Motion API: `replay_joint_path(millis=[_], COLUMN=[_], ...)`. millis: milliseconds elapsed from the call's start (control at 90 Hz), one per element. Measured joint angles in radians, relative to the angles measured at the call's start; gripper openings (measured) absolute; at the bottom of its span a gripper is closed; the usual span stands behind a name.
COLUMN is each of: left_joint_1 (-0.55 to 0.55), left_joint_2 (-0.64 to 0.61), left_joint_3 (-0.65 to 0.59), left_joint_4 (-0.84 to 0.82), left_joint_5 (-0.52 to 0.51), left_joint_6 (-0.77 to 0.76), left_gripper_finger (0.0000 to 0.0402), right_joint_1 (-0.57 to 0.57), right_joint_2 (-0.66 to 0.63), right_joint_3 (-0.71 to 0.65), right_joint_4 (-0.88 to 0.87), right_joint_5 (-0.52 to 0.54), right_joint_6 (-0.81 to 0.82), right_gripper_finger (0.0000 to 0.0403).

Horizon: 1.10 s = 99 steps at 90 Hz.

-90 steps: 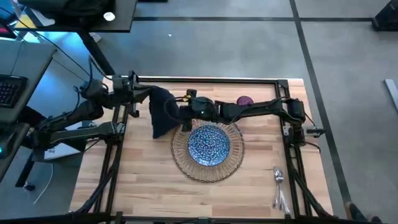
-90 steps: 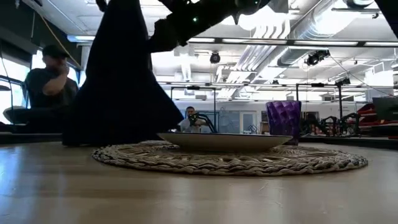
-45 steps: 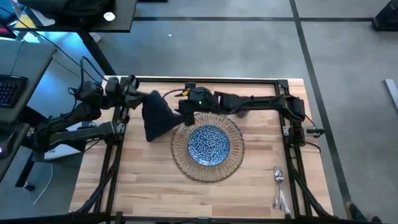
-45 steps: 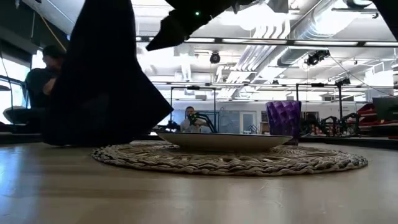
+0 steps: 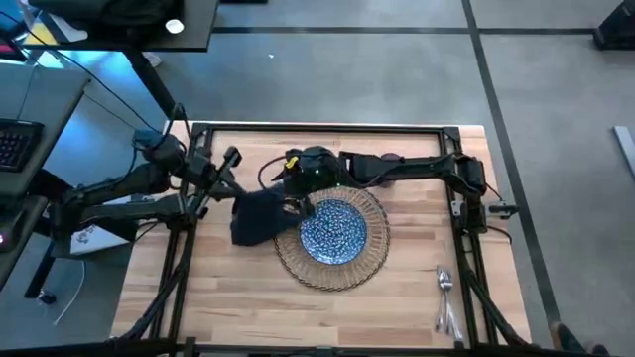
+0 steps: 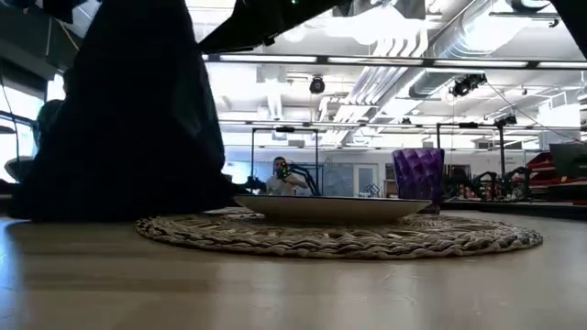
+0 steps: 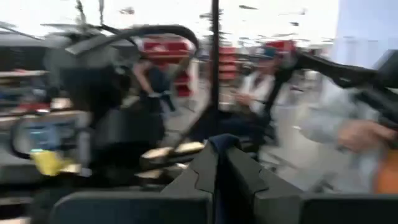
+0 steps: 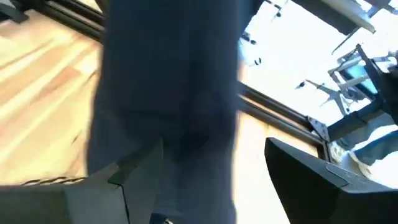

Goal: Set table place
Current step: Fold the blue table napkin

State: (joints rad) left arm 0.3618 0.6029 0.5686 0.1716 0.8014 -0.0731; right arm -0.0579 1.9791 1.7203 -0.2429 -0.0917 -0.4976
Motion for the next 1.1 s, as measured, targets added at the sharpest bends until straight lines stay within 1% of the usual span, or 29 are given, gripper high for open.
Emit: replay_joint_path(millis=[100, 222, 289, 378, 456, 544, 622, 722, 967, 1100], left_joint_1=[-0.006, -0.006, -0.006, -0.007, -0.009, -0.012, -0.011, -0.011, -0.011, -0.007], left_joint_2=[0.001, 0.000, 0.000, 0.002, 0.005, 0.004, 0.006, 0.006, 0.006, 0.006], left_joint_3=[0.000, 0.000, 0.000, 0.000, 0.000, 0.000, 0.000, 0.000, 0.000, 0.000], left_joint_4=[-0.015, -0.024, -0.029, -0.039, -0.062, -0.099, -0.121, -0.121, -0.123, -0.148], left_joint_5=[-0.018, -0.065, -0.068, -0.037, 0.001, 0.001, -0.025, -0.074, -0.106, -0.166], left_joint_6=[0.006, 0.009, 0.015, 0.017, 0.019, 0.030, 0.042, 0.046, 0.078, 0.082], left_gripper_finger=[0.0000, 0.0000, 0.0000, 0.0000, 0.0000, 0.0000, 0.0000, 0.0000, 0.0000, 0.0000], right_joint_1=[0.004, 0.008, 0.013, 0.022, 0.027, 0.032, 0.037, 0.057, 0.106, 0.119], right_joint_2=[-0.002, 0.006, 0.019, 0.036, 0.040, 0.039, 0.039, 0.042, 0.052, 0.054], right_joint_3=[0.000, 0.000, 0.000, 0.000, -0.002, -0.002, -0.002, -0.001, -0.001, -0.001], right_joint_4=[-0.015, -0.059, -0.068, -0.089, -0.095, -0.036, 0.019, 0.021, -0.047, -0.068], right_joint_5=[-0.010, -0.089, -0.124, -0.125, -0.087, -0.070, -0.092, -0.146, -0.153, -0.154], right_joint_6=[0.001, 0.059, 0.095, 0.113, 0.095, 0.064, 0.063, 0.063, 0.078, 0.096], right_gripper_finger=[0.0252, 0.0252, 0.0252, 0.0252, 0.0252, 0.0252, 0.0252, 0.0252, 0.0252, 0.0252])
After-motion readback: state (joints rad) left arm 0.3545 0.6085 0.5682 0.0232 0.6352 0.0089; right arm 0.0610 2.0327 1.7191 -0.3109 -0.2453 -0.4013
